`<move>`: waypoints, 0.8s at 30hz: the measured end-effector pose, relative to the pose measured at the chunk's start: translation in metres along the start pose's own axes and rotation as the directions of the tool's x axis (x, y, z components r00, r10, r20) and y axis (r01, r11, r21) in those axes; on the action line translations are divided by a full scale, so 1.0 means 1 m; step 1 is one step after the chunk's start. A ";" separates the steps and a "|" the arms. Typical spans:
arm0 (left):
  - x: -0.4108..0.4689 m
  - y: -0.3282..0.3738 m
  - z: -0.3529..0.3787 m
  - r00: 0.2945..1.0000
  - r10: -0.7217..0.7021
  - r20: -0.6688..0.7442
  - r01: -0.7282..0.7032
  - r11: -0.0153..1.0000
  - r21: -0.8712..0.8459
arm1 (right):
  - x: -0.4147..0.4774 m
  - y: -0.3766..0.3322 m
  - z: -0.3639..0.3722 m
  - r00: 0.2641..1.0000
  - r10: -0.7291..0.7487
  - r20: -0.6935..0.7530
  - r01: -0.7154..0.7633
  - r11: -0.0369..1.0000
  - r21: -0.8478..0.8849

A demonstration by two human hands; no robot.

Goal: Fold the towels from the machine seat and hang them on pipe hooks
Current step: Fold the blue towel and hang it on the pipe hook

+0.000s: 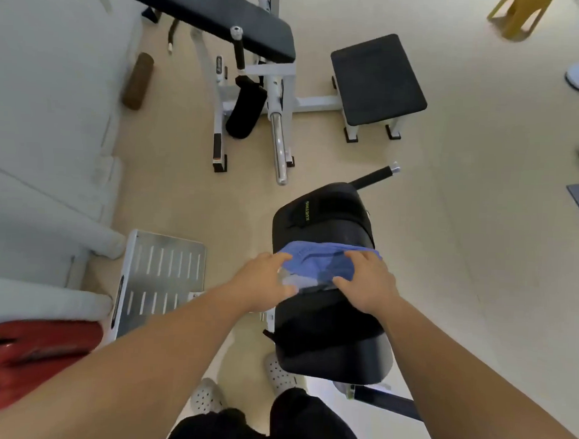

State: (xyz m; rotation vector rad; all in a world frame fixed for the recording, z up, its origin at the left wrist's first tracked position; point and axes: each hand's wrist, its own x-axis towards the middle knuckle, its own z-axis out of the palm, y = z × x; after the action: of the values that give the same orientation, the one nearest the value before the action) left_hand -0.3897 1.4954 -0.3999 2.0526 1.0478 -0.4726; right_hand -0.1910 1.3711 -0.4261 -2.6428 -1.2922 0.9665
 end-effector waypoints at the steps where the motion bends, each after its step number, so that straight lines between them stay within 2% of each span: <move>1: 0.009 0.003 0.006 1.000 0.004 0.026 -0.004 1.000 0.008 | 0.005 0.008 0.007 1.000 0.009 -0.009 -0.009 1.000 -0.008; 6: 0.051 0.011 0.034 0.996 0.037 0.087 -0.038 0.999 0.010 | 0.026 0.032 0.033 0.997 0.017 -0.081 -0.019 0.999 -0.035; 9: 0.069 0.013 0.048 0.989 0.038 0.144 -0.037 0.999 -0.011 | 0.036 0.041 0.042 0.994 0.029 -0.107 -0.021 0.997 0.081; 11: 0.076 0.017 0.057 0.981 0.072 0.180 -0.067 0.997 -0.034 | 0.040 0.045 0.046 0.984 0.033 -0.177 -0.014 0.994 0.106; 13: 0.081 0.022 0.067 0.979 0.092 0.179 -0.087 0.996 -0.036 | 0.041 0.049 0.047 0.967 0.015 -0.254 -0.001 0.999 0.052; 19: 0.083 0.028 0.078 0.999 0.031 0.011 -0.030 0.992 -0.121 | 0.038 0.056 0.043 0.932 -0.016 -0.363 0.050 0.995 0.085; 24: 0.071 0.033 0.066 0.990 0.026 -0.138 -0.061 0.964 -0.259 | 0.018 0.042 0.031 0.869 -0.169 -0.465 0.197 0.980 0.011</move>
State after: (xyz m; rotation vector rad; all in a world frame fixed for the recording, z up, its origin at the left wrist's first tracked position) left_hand -0.3198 1.4695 -0.4697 1.8852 1.0792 -0.1642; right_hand -0.1708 1.3501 -0.4729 -2.4326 -1.3304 0.3075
